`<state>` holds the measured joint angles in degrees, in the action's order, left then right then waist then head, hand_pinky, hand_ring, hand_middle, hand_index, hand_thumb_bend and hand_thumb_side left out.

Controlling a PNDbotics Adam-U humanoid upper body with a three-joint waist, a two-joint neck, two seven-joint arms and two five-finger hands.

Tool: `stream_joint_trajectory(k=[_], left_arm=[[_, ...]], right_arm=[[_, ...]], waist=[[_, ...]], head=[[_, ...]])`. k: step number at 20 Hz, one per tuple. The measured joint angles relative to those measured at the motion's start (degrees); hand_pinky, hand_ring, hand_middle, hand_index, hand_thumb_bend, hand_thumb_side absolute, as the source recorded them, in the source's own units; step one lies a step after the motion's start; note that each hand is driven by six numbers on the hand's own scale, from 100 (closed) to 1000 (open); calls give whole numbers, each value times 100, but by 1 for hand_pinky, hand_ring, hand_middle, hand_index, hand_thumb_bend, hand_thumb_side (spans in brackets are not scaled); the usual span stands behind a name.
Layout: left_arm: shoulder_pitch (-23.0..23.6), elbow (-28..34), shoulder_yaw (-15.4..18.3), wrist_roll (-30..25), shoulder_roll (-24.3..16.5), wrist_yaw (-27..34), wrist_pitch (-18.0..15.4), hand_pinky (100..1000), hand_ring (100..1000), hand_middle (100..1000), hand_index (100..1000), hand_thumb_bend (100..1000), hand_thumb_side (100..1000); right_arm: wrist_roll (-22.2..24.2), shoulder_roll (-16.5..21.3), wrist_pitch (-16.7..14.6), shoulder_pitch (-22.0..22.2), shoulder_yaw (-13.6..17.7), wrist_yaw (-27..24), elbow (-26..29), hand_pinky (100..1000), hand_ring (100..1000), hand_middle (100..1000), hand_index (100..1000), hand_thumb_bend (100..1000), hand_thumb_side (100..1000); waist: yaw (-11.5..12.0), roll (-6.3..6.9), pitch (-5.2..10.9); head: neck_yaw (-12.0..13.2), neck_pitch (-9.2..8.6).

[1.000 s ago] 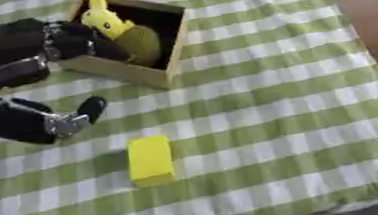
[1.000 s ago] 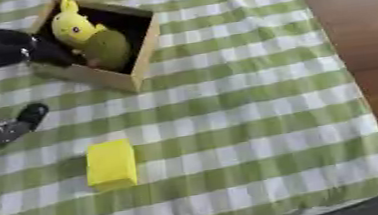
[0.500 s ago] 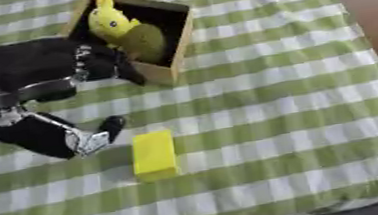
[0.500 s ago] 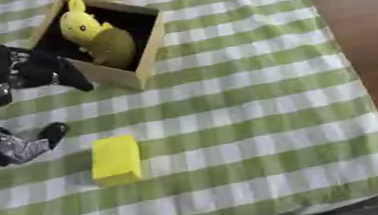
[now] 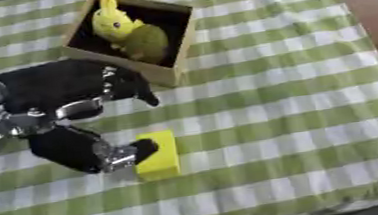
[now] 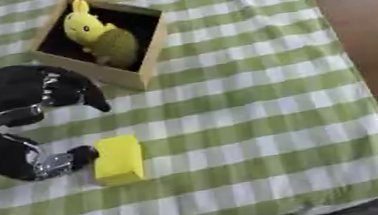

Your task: Pick up objects on the table and place them in the box.

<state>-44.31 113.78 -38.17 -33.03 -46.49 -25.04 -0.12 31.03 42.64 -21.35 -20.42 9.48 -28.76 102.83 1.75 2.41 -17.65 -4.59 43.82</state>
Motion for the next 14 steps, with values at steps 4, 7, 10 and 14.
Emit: stream_joint_trajectory(k=[4,7,10,14], left_arm=[[108,0,-69,-136,28,-104,77,896,896,793,927,374,915],[214,0,-94,-230,77,-215,168,901,907,802,943,401,811],[319,0,-106,-289,107,-349,225,902,915,809,960,402,755],[457,0,-107,-353,127,-463,308,902,918,811,967,394,718]], right_arm=[[16,0,16,65,1,0,0,1000,1000,474,897,100,524],[29,0,29,83,1,0,0,1000,1000,473,897,100,524],[42,0,42,91,2,0,0,1000,1000,470,897,100,524],[61,0,61,128,2,6,0,1000,1000,467,897,100,525]], waist=[[7,27,0],[6,33,0],[6,34,0],[7,62,0]], head=[[-4,0],[-8,0],[-9,0],[-9,0]])
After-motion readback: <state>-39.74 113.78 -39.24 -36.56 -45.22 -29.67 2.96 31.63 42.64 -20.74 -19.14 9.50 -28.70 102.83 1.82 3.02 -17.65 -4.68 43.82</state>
